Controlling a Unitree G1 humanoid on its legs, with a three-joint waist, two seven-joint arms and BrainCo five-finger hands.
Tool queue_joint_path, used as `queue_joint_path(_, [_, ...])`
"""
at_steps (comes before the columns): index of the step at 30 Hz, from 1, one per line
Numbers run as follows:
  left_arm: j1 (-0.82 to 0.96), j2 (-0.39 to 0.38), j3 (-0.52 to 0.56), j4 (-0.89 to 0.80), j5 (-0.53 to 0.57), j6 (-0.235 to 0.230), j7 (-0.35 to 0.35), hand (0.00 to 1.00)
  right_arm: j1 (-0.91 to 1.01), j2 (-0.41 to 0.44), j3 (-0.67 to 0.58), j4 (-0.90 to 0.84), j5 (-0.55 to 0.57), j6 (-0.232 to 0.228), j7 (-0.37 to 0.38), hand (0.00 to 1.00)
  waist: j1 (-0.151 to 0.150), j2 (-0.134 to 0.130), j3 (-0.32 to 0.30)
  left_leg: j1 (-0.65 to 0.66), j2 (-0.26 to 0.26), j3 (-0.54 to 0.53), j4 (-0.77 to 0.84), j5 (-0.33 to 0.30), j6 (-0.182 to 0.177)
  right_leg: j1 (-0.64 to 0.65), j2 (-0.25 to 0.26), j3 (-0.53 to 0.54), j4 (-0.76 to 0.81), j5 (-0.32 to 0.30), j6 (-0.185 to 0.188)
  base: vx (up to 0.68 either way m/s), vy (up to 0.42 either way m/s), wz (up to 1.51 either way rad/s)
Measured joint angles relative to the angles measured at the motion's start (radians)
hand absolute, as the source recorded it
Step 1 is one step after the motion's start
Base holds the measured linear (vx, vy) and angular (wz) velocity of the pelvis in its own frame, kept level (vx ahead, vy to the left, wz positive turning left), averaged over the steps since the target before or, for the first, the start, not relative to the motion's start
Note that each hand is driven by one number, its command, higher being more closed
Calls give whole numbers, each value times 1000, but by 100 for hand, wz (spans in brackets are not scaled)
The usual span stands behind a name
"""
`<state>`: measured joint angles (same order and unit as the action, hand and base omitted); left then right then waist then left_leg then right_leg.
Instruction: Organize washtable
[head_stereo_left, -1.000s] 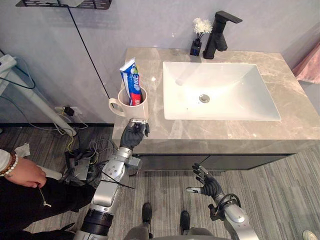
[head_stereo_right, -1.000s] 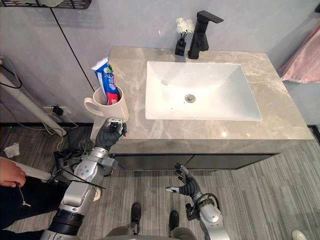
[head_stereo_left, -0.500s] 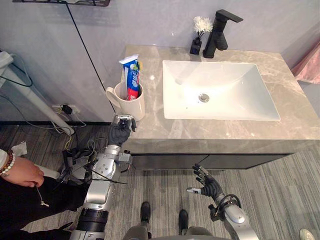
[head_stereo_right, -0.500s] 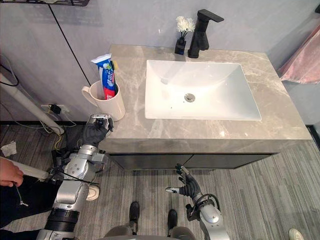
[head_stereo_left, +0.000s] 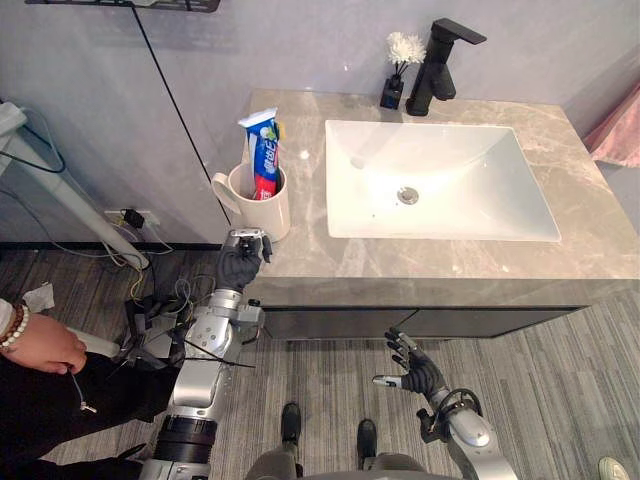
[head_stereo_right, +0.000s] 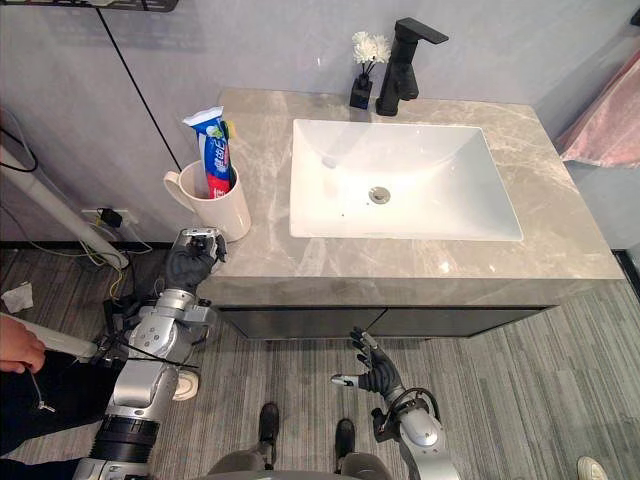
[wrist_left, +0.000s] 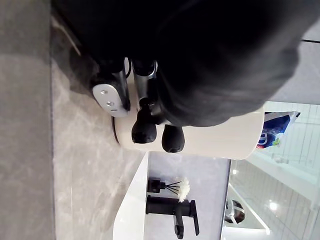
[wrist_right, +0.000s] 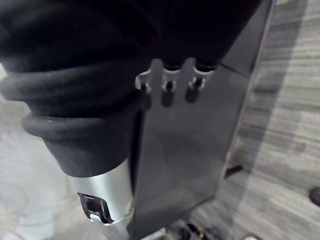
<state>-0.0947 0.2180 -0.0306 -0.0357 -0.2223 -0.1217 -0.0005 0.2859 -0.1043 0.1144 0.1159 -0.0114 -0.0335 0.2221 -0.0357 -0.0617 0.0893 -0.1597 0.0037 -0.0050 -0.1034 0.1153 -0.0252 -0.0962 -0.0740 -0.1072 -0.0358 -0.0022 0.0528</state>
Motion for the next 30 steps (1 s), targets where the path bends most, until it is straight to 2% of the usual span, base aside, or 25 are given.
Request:
queue_joint_path(8, [-26, 5, -19, 11, 21, 1, 1, 100, -6, -1, 0, 0, 0, 0, 0, 0, 2, -2, 7, -1, 0, 4, 0, 0, 0, -3, 0, 4, 0, 0, 0, 0, 0, 0])
queue_joint_path(22, [-150, 67, -93, 55, 20, 3, 2, 100, -27, -2, -1, 0, 0, 0, -2, 0, -3, -9, 26, -24, 2, 30, 5, 3, 5, -36, 0, 28, 0, 7, 2, 14, 0, -5])
queue_joint_path(30, [-220, 73, -96, 114, 19, 2, 6, 100, -36, -2, -1, 0, 0, 0, -2, 0, -4, -10, 28, -35, 4, 33, 1, 3, 5, -51, 2, 33, 1, 12, 1, 0, 0, -2])
